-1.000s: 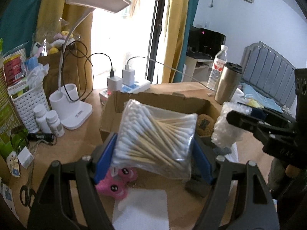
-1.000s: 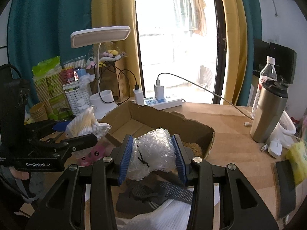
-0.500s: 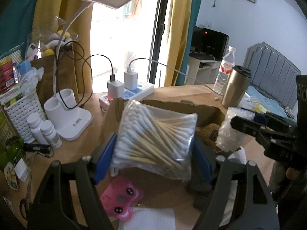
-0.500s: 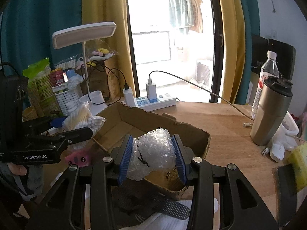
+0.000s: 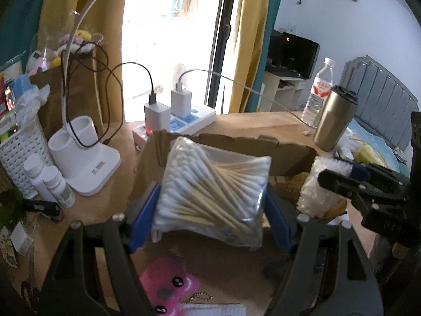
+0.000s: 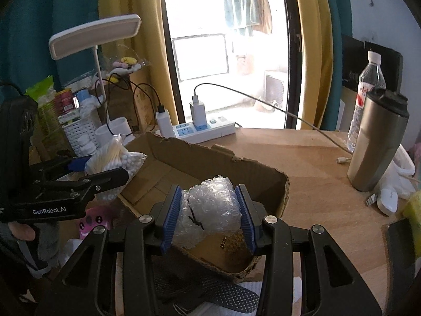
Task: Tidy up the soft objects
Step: 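Lower both held items into the cardboard box and open both grippers, then move both grippers back toward the grey socks and white towel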
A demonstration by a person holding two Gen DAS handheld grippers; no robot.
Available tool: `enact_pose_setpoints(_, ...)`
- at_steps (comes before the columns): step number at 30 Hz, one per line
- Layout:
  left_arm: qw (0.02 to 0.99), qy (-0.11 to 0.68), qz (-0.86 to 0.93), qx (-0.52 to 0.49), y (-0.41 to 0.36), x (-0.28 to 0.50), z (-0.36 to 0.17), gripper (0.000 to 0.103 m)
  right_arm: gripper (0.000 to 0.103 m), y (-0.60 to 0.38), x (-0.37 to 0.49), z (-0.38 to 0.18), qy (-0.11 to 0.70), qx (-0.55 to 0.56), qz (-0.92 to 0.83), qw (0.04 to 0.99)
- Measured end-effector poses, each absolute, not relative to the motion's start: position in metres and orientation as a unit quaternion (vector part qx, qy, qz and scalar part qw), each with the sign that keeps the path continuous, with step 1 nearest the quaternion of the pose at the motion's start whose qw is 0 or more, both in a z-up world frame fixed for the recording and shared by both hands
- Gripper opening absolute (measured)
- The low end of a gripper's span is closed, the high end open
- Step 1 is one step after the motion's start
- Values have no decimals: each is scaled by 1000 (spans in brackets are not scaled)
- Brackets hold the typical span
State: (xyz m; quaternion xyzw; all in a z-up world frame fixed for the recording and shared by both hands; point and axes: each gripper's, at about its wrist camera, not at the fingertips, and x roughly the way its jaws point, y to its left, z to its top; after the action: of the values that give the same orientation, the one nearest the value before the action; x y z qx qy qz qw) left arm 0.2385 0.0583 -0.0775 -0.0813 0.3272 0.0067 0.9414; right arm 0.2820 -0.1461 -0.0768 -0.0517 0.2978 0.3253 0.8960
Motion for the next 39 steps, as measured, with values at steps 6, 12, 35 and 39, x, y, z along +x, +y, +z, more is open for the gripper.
enact_pose_setpoints(6, 938, 336, 9, -86, 59, 244, -84, 84, 59, -138, 285, -85, 311, -62, 326, 891)
enact_pose_setpoints(12, 943, 320, 13, -93, 63, 238, -78, 86, 74, -135, 282, -84, 313, -68, 329, 888)
enact_pose_setpoints(35, 953, 291, 5, -81, 52, 193, -52, 87, 74, -156, 244, -61, 288, -64, 314, 903)
enact_pose_setpoints(39, 954, 288, 3, -81, 50, 184, -50, 87, 74, -158, 236, -58, 283, -65, 313, 904)
